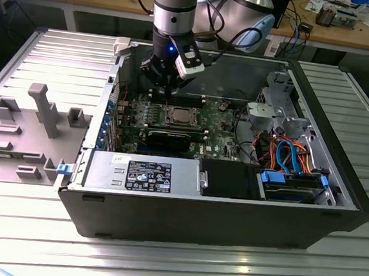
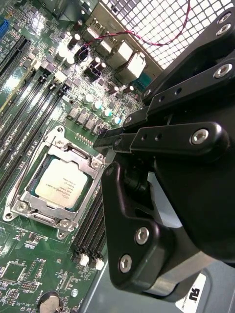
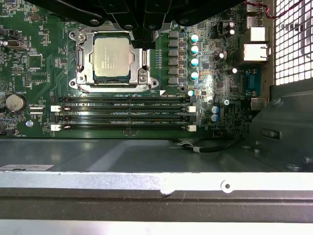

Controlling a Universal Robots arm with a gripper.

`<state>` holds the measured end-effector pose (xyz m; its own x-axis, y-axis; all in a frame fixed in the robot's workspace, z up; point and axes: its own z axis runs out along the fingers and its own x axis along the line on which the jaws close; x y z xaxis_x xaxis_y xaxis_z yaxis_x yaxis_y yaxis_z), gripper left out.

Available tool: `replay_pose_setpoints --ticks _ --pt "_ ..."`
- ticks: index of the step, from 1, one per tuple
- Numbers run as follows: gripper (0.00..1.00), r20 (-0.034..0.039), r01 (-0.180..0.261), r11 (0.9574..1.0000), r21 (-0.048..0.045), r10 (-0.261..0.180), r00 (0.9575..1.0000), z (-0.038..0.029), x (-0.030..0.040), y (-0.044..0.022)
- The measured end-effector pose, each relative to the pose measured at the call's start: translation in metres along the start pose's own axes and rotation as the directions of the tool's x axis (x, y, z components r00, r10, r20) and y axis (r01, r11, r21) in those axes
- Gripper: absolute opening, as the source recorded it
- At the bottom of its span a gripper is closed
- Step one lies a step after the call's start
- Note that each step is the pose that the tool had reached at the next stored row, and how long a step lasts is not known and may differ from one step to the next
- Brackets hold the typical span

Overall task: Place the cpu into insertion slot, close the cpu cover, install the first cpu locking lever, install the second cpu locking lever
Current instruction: 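Install the first cpu locking lever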

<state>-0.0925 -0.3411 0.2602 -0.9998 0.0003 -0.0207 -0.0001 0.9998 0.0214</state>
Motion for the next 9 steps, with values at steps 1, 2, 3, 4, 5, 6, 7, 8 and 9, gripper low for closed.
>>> replay_pose_setpoints --ticks 1,2,3,4,5,6,7,8,9 --pt "0.11 0.0000 0.000 1.0000 0.0000 0.000 1.0000 0.0000 0.0005 0.0000" --pt "0.11 0.0000 0.000 1.0000 0.0001 0.000 1.0000 -0.0001 0.0015 -0.0001" --pt "0.11 0.0000 0.000 1.0000 0.0001 0.000 1.0000 -0.0001 0.0027 0.0000" --pt "0.11 0.0000 0.000 1.0000 0.0000 0.000 1.0000 -0.0001 0.0040 0.0000" --pt "0.11 0.0000 0.000 1.0000 0.0000 0.000 1.0000 -0.0001 0.0057 0.0000" --pt "0.11 0.0000 0.000 1.0000 0.0000 0.000 1.0000 -0.0001 0.0073 0.0002" --pt "0.11 0.0000 0.000 1.0000 0.0000 0.000 1.0000 -0.0001 0.0082 0.0005" --pt "0.11 0.0000 0.000 1.0000 0.0001 0.000 1.0000 -0.0001 0.0091 0.0009" --pt "0.11 0.0000 0.000 1.0000 0.0001 0.000 1.0000 -0.0001 0.0096 0.0013"
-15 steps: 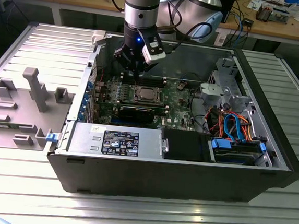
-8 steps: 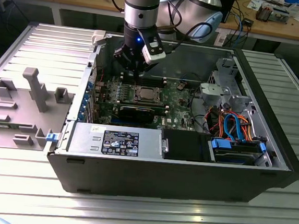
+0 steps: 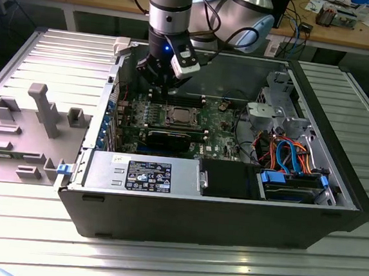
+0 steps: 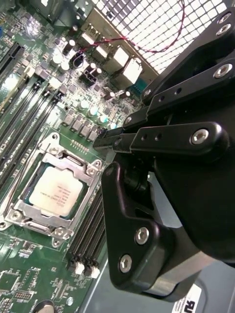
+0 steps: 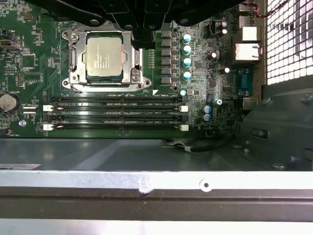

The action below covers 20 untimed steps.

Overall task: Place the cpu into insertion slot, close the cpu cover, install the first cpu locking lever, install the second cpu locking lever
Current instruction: 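Install the first cpu locking lever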

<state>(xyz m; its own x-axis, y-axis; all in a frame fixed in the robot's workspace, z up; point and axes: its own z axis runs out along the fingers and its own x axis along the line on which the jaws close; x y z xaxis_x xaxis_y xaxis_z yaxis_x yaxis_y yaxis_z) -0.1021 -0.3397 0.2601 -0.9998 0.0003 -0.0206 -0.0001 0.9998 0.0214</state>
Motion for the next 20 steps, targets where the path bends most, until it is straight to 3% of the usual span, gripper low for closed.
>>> replay_pose_setpoints --ticks 20 --pt "0.11 0.0000 0.003 1.0000 -0.0001 -0.003 1.0000 0.0011 0.0061 0.0294"
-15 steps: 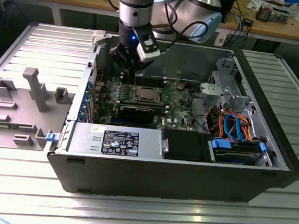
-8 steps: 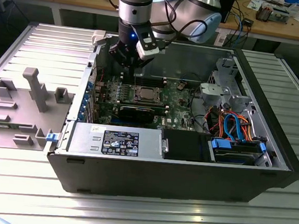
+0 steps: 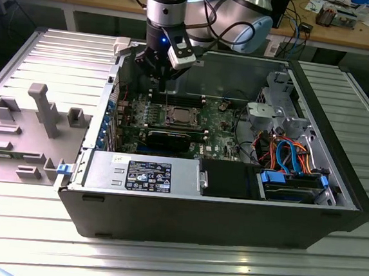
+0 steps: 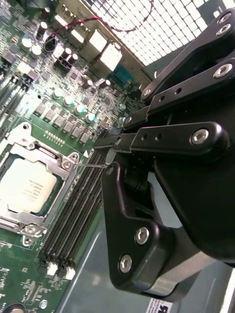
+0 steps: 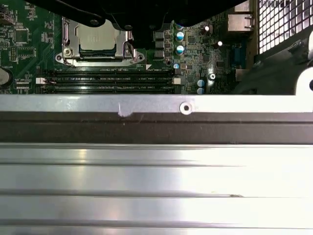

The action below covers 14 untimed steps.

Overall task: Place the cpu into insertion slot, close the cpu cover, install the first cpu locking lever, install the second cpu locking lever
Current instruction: 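Install the first cpu locking lever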

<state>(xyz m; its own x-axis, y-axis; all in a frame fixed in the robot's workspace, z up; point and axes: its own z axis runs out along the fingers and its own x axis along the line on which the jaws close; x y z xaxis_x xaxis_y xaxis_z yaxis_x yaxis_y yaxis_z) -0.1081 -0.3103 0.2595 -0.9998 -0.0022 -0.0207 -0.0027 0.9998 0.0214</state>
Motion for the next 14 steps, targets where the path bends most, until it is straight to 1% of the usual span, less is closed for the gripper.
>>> replay_pose_setpoints --ticks 3,14 --pt "0.11 -0.0001 0.000 1.0000 0.0000 0.000 1.0000 0.0001 -0.0021 0.0013" --pt "0.11 -0.0001 0.000 1.0000 0.0001 0.000 1.0000 0.0005 -0.0210 0.0022"
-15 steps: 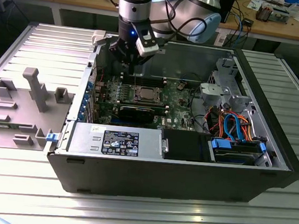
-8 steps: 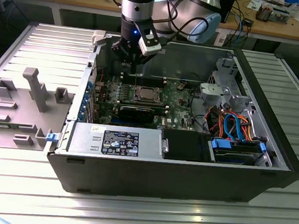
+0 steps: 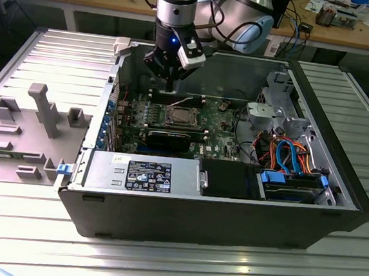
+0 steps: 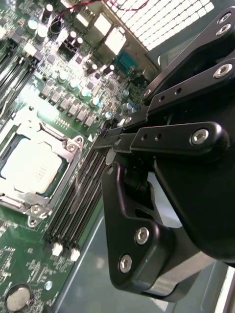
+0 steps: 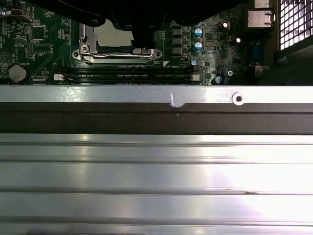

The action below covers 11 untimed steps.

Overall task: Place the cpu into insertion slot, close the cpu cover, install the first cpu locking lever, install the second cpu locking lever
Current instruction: 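Install the first cpu locking lever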

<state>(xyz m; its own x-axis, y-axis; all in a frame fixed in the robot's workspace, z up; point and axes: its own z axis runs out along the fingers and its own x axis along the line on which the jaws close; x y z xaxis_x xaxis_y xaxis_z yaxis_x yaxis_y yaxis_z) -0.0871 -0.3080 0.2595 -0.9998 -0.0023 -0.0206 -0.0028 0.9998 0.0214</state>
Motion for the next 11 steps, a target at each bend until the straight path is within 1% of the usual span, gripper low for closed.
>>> replay_pose_setpoints --ticks 1,2,3,4,5,11 --pt "0.11 0.0001 -0.001 1.0000 -0.0012 0.001 1.0000 0.0000 -0.0013 0.0000" --pt "0.11 0.0002 -0.002 1.0000 -0.0092 0.002 1.0000 0.0002 -0.0018 0.0000" --pt "0.11 0.0002 -0.004 0.9997 -0.0238 0.004 1.0000 0.0003 -0.0019 0.0000" --pt "0.11 0.0003 -0.005 0.9994 -0.0354 0.005 1.0000 0.0004 -0.0020 -0.0001" --pt "0.11 0.0003 -0.006 0.9993 -0.0367 0.006 1.0000 0.0005 -0.0020 -0.0001" --pt "0.11 0.0003 -0.012 0.9993 -0.0366 0.012 0.9999 0.0010 -0.0023 -0.0004"
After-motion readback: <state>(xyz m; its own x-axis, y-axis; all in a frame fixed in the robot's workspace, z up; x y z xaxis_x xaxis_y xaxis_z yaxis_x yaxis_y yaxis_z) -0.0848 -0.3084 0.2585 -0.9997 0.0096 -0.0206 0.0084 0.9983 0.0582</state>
